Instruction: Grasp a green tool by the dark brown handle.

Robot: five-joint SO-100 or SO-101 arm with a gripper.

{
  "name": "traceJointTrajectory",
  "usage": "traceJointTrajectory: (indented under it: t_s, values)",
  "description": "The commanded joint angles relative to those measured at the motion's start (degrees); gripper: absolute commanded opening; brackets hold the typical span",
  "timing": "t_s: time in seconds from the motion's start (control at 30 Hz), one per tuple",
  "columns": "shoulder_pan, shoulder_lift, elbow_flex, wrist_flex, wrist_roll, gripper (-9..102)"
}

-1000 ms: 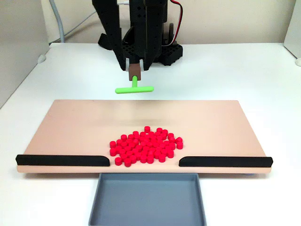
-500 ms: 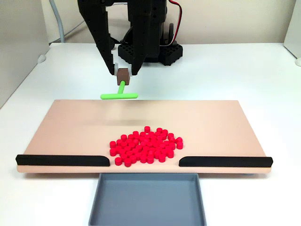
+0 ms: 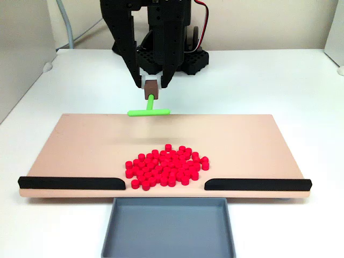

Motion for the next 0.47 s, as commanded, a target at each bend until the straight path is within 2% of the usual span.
traceJointTrajectory:
  t_s: [0.0,0.43]
  values:
    - [-0.7,1.2,-0.3,0.2,0.4,0]
    - [-1.6,1.2,-0.3,0.2,1.2,0]
